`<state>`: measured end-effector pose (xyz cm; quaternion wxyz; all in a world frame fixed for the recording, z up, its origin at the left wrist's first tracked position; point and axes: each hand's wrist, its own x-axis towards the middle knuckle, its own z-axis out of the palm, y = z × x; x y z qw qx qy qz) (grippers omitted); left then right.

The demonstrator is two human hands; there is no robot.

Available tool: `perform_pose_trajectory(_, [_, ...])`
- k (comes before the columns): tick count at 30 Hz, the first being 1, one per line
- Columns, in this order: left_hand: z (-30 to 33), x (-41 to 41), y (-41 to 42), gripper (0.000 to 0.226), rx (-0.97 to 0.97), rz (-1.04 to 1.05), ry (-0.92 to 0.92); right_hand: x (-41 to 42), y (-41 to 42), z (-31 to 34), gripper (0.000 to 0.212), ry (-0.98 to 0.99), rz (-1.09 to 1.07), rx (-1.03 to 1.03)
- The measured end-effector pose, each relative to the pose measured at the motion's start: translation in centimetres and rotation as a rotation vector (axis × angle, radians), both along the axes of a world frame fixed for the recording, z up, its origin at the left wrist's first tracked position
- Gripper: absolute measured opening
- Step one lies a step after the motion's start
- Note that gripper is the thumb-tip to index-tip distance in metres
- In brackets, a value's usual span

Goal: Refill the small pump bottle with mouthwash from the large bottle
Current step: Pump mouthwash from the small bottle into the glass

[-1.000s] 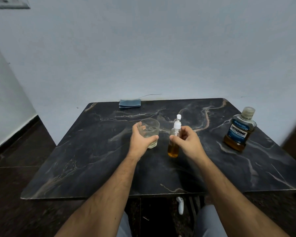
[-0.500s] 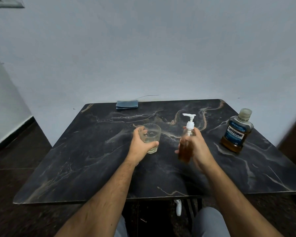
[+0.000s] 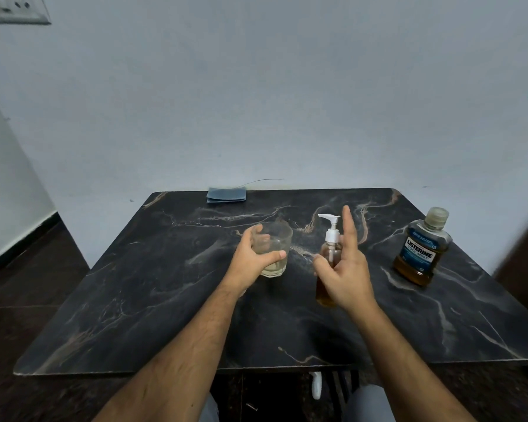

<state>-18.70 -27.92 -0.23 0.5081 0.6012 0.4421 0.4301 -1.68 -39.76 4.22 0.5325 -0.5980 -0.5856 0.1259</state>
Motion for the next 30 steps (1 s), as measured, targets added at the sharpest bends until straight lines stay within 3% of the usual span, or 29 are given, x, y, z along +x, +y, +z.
perform_pose_trajectory(5, [3.1, 0.9, 0.5, 0.101, 0.052, -0.047, 0.005, -0.1, 1.1, 2.2, 0.089, -0.041, 0.008, 0.018])
perform_pose_trajectory(13, [5.2, 1.7, 0.5, 0.094, 0.101, -0.125, 0.057, -0.2, 1.8, 4.1, 0.093, -0.141, 0.065, -0.052])
perform_pose_trajectory(30, [5.2, 1.9, 0.2, 0.092, 0.089, -0.136, 0.033, -0.4, 1.5, 4.4, 0.062, -0.173, 0.053, -0.109])
